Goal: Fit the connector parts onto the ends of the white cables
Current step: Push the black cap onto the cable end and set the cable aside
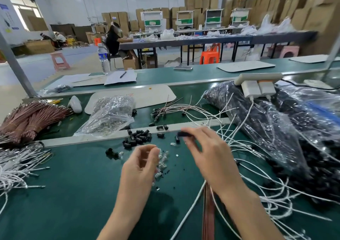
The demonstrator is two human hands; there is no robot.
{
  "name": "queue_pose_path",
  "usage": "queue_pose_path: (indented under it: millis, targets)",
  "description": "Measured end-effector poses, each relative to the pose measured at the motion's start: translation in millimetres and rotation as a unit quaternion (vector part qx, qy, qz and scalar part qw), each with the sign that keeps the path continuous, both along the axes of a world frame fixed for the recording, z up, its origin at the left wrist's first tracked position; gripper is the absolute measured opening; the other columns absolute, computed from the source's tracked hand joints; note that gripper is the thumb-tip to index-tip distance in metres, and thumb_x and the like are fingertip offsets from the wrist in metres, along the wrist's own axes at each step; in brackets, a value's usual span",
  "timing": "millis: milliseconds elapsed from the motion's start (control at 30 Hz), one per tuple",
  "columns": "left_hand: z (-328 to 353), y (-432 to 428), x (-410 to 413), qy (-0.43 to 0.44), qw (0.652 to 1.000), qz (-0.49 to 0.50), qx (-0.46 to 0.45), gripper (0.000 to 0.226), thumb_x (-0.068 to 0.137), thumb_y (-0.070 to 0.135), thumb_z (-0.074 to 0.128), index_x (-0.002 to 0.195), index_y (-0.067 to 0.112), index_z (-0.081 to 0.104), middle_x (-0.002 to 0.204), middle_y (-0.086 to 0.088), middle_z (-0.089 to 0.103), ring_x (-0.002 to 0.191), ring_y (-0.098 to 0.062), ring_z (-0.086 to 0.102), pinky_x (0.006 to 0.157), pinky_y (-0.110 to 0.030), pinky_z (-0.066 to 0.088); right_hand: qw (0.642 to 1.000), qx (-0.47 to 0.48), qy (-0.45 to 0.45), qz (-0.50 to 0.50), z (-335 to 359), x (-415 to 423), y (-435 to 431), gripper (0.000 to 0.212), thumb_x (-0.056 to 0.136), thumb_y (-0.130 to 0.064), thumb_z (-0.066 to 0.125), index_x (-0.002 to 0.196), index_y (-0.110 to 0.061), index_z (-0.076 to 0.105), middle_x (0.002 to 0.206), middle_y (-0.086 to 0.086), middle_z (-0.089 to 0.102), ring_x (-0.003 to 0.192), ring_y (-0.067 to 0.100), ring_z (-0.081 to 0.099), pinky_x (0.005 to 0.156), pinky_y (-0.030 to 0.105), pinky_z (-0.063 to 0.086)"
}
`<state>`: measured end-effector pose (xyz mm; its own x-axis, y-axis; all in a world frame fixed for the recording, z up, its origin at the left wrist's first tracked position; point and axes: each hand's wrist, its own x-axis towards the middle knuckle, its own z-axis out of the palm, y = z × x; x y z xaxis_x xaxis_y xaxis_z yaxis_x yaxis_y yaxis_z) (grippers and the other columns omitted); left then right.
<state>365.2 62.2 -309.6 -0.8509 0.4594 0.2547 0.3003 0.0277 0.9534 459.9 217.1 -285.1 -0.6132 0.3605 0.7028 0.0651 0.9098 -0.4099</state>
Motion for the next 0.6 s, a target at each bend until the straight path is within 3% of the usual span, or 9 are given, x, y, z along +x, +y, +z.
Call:
queue_pose_path:
  millis: [133,267,367,467,533,600]
  targets:
    - [14.3,62.0,17.5,0.105,0.974,-0.077,-0.183,0.022,0.099,0.032,0.056,0.081,0.025,0.067,0.071,0.008,0.070,0.064,-0.011,0.066,0.058,-0.022,0.052,0.994,-0.032,0.057,-0.084,13.2,20.1,30.2,0.025,0.096,-0.017,0.066,0.120,-0.016,0.068,0.104,-0.005,0.066,0.087,0.005,0.059,0.085,0.013,0.046]
    - [21.5,122.4,29.4,0.154,0.915,-0.120,-0.353,0.031,0.099,0.025,0.051,0.083,0.002,0.064,0.085,-0.015,0.072,0.077,-0.035,0.066,0.074,-0.041,0.057,0.987,-0.049,0.054,-0.143,3.0,42.5,39.1,0.027,0.096,-0.014,0.061,0.122,-0.012,0.066,0.106,0.002,0.067,0.089,0.010,0.061,0.082,0.024,0.055]
    - [22.3,142.6,34.8,0.154,0.864,-0.137,-0.459,0.029,0.099,0.023,0.053,0.077,0.004,0.051,0.094,-0.020,0.068,0.089,-0.037,0.066,0.076,-0.040,0.052,0.978,-0.071,0.080,-0.179,-4.6,59.7,38.4,0.028,0.095,-0.014,0.061,0.123,-0.010,0.065,0.106,0.003,0.068,0.089,0.007,0.058,0.081,0.009,0.045]
    - [28.3,151.4,35.7,0.116,0.857,-0.161,-0.475,0.022,0.097,0.017,0.052,0.080,0.005,0.055,0.084,-0.013,0.062,0.079,-0.030,0.063,0.075,-0.039,0.055,0.970,-0.085,0.100,-0.205,-3.9,72.0,38.4,0.027,0.096,-0.015,0.060,0.122,-0.009,0.066,0.107,0.002,0.068,0.091,0.005,0.057,0.076,-0.001,0.036]
    - [39.0,150.5,34.0,0.057,0.877,-0.172,-0.446,0.023,0.100,0.020,0.051,0.098,0.000,0.062,0.087,-0.013,0.065,0.072,-0.024,0.066,0.068,-0.032,0.060,0.970,-0.102,0.102,-0.198,-3.2,77.0,37.6,0.027,0.098,-0.017,0.058,0.123,-0.010,0.065,0.109,0.001,0.068,0.094,0.005,0.057,0.079,-0.002,0.038]
    - [57.4,148.2,31.4,0.026,0.913,-0.153,-0.377,0.025,0.100,0.026,0.049,0.090,0.005,0.060,0.073,-0.005,0.060,0.054,-0.016,0.055,0.052,-0.021,0.049,0.969,-0.127,0.103,-0.183,-3.4,79.6,36.5,0.028,0.100,-0.022,0.055,0.125,-0.012,0.064,0.114,0.000,0.067,0.099,0.007,0.059,0.086,0.006,0.041]
